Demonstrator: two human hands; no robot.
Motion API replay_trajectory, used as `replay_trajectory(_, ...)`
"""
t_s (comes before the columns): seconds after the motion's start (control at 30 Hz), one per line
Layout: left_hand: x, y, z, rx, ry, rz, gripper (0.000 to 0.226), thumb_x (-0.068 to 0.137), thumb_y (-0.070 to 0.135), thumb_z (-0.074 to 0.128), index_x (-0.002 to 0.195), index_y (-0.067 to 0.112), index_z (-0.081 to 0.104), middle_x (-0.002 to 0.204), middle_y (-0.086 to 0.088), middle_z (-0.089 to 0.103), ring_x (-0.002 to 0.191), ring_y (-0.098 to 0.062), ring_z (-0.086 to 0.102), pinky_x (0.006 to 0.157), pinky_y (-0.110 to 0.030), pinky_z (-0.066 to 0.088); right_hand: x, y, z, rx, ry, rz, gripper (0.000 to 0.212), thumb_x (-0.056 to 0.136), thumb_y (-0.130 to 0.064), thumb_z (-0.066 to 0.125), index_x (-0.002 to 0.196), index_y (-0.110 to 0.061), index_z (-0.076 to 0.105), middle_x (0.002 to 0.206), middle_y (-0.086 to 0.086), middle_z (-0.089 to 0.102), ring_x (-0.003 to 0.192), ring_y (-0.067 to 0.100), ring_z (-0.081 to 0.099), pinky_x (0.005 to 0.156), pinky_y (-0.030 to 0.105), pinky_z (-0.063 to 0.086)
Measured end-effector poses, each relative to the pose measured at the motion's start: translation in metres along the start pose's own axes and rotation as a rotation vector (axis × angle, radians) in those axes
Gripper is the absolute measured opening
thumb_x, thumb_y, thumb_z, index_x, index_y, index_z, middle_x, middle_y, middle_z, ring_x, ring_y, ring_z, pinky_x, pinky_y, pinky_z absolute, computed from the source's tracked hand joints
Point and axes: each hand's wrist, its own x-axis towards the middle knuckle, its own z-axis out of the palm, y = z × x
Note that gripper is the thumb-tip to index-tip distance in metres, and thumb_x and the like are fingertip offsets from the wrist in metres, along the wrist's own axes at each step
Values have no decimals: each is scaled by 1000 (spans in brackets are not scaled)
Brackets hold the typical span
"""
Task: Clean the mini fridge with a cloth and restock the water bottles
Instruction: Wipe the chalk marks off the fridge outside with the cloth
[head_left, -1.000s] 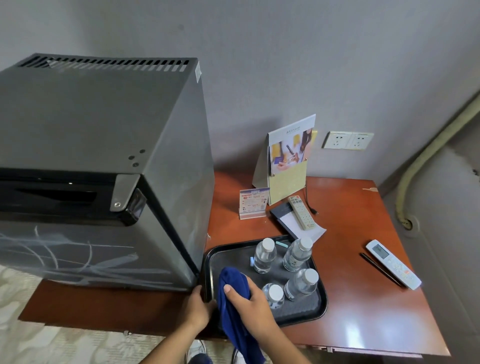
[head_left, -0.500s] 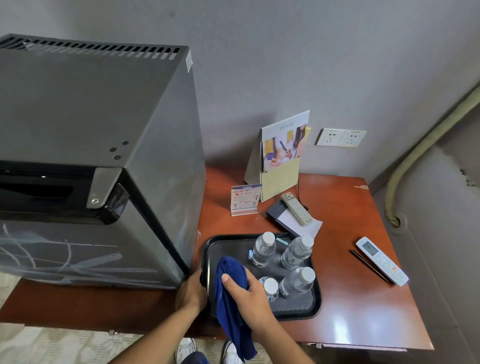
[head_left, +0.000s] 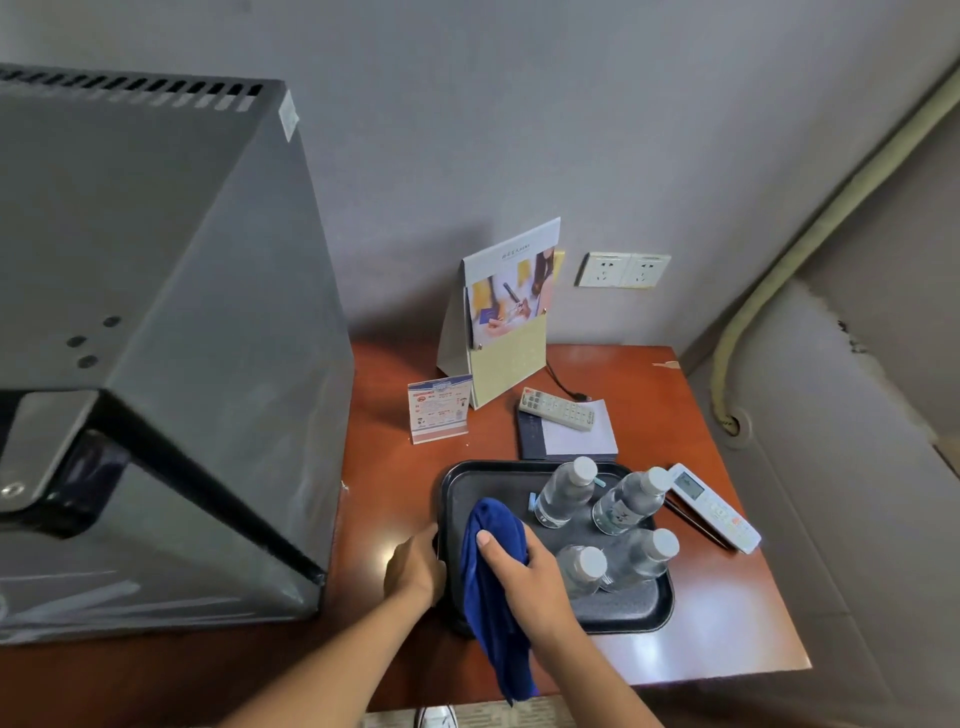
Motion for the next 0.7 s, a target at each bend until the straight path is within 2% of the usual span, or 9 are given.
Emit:
replay_trajectory(0.03, 1, 5, 6, -10, 7, -20, 36, 76, 22, 48, 98, 44, 66, 90, -1, 74, 79, -31, 72, 72, -43, 63, 0, -1, -4, -2, 13, 3, 23, 93, -35, 73, 114, -24, 71, 103, -3, 77, 99, 17, 73, 94, 40, 58)
replay_trajectory(0.1, -22, 30, 1, 0, 17, -20, 28, 81, 26, 46, 97, 38, 65, 88, 5, 71, 76, -27, 69, 70, -37, 61, 1, -2, -13, -3, 31, 15, 23, 93, -35, 73, 114, -25, 71, 102, -3, 77, 99, 17, 73, 94, 41, 58)
replay_trajectory(0.23, -38, 46, -3, 93, 40, 63, 30, 92, 22, 55, 118, 31, 66, 112, -1, 71, 102, -28, 68, 90, -34, 55, -2, -5, -26, 22, 57, 16, 20, 95, -31, 71, 113, -25, 72, 101, -4, 78, 96, 14, 74, 92, 36, 58)
replay_trajectory(0.27, -37, 41, -3, 126, 29, 65, 27, 91, 25, 57, 116, 29, 68, 112, -2, 72, 103, -28, 68, 94, -35, 54, -1, -5, -27, 28, 58, 17, 20, 95, -32, 71, 113, -25, 72, 101, -5, 78, 96, 14, 74, 91, 36, 59)
replay_trajectory(0.33, -41, 39, -10, 267, 66, 106, 18, 89, 33, 55, 104, 29, 64, 107, 0, 72, 98, -27, 67, 92, -40, 54, 0, -7, -24, 34, 55, 18, 20, 95, -33, 71, 113, -25, 72, 100, -3, 78, 96, 16, 74, 92, 39, 59)
replay_trajectory(0.43, -81, 66, -53, 492, 124, 292, 19, 98, 38, 45, 101, 25, 58, 112, 2, 67, 105, -28, 65, 88, -38, 52, 6, -6, -12, 60, 35, 24, 22, 93, -38, 73, 112, -26, 72, 102, 0, 77, 99, 23, 73, 94, 46, 58)
replay_trajectory(0.5, -116, 91, -95, 603, 126, 348, 22, 100, 35, 41, 101, 22, 59, 112, 2, 64, 108, -29, 64, 85, -38, 48, 13, -6, 5, 92, 8, 37, 23, 93, -41, 72, 112, -28, 72, 103, 3, 77, 99, 27, 73, 93, 49, 58)
replay_trajectory(0.63, -201, 128, -185, 764, 146, 619, 24, 99, 40, 42, 114, 30, 58, 116, 10, 62, 112, -16, 60, 90, -39, 50, 27, -12, 55, 201, -20, 59, 24, 94, -41, 71, 114, -28, 70, 101, 1, 78, 94, 21, 75, 87, 42, 60)
replay_trajectory(0.7, -250, 147, -230, 776, 254, 775, 28, 98, 45, 43, 120, 36, 58, 120, 16, 62, 113, -8, 58, 91, -37, 51, 31, -16, 83, 257, -37, 65, 24, 94, -40, 71, 115, -27, 70, 101, -1, 78, 94, 17, 75, 85, 37, 60)
